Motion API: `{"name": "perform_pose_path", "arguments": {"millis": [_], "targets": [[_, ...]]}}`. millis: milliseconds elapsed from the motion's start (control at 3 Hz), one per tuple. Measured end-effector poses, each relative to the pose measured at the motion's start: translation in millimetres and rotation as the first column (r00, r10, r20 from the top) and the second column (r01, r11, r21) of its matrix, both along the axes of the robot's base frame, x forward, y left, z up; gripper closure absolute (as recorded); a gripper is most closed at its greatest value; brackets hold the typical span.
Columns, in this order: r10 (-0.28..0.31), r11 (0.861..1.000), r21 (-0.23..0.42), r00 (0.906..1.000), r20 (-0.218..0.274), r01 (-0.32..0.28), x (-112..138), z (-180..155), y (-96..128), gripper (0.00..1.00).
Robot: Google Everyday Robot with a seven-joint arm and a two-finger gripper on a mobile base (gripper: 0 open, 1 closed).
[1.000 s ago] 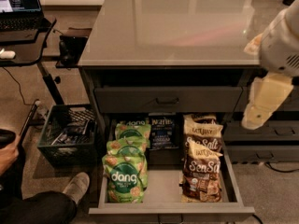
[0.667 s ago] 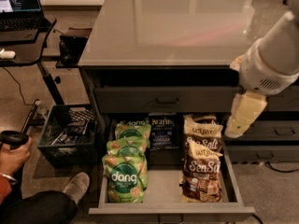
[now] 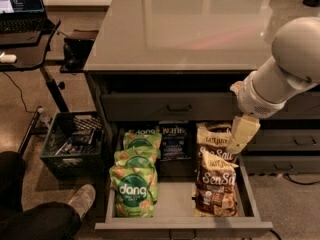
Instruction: Pick blue chip bag from middle drawer and place on counter
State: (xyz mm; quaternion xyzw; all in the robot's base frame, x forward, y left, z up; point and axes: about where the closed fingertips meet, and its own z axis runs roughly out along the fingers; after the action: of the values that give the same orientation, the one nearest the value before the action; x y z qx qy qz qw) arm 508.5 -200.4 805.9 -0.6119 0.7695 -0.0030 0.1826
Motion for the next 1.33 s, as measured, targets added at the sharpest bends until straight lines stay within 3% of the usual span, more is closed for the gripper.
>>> {"name": "perform_pose_path", "arguments": {"millis": [333, 667, 1333], "targets": [[0.060, 0.996, -0.066, 0.9982, -0.008, -0.060, -9.8, 22.7, 6.6, 0.00], [0.057, 0.996, -0.062, 0.9983, -0.009, -0.058, -10.1, 19.0, 7.7, 0.00], [0.030, 0.997, 0.069, 0.9987, -0.041, -0.027, 15.7, -75.3, 22.2, 0.00]]}}
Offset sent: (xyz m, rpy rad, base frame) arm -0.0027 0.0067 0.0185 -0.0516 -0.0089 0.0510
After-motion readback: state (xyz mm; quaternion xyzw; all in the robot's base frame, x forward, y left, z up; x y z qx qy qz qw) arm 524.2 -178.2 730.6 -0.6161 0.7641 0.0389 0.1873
